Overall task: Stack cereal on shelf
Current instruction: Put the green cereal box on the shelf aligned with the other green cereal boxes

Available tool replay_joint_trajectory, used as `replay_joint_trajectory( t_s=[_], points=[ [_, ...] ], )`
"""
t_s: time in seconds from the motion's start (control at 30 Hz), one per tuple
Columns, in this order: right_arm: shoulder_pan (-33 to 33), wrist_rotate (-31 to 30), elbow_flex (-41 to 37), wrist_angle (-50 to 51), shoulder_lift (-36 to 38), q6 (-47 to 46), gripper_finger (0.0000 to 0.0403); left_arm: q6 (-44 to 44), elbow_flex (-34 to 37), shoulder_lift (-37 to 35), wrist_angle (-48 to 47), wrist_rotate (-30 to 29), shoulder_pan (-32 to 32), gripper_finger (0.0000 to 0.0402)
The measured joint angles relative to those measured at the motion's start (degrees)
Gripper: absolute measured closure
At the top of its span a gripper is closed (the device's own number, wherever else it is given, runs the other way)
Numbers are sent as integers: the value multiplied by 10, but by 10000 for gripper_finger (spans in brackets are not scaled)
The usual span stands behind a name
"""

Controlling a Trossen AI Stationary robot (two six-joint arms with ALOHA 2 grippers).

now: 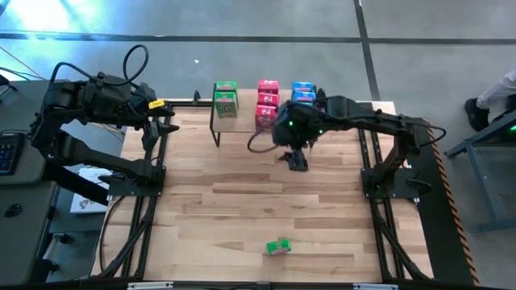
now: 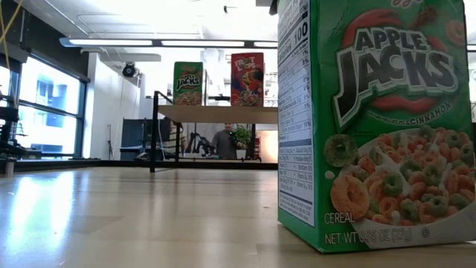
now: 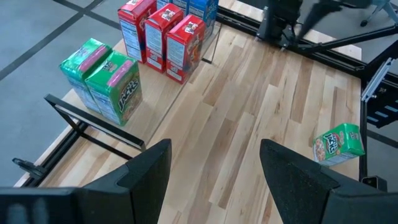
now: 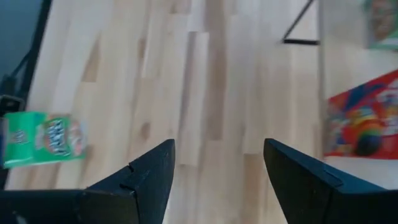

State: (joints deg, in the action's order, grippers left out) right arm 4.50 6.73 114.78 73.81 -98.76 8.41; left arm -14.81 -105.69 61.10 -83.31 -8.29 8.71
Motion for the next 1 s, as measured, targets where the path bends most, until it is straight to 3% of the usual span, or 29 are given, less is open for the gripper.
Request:
replay_joint_trajectory(
  t_s=[0.63, 1.0],
  points=[
    [-220, -124, -16, 2, -1, -226, 162, 0, 0, 0, 0, 0, 0, 165],
    [-318, -158, -99, -79, -3, -345, 101, 0, 0, 0, 0, 0, 0, 165]
  ],
)
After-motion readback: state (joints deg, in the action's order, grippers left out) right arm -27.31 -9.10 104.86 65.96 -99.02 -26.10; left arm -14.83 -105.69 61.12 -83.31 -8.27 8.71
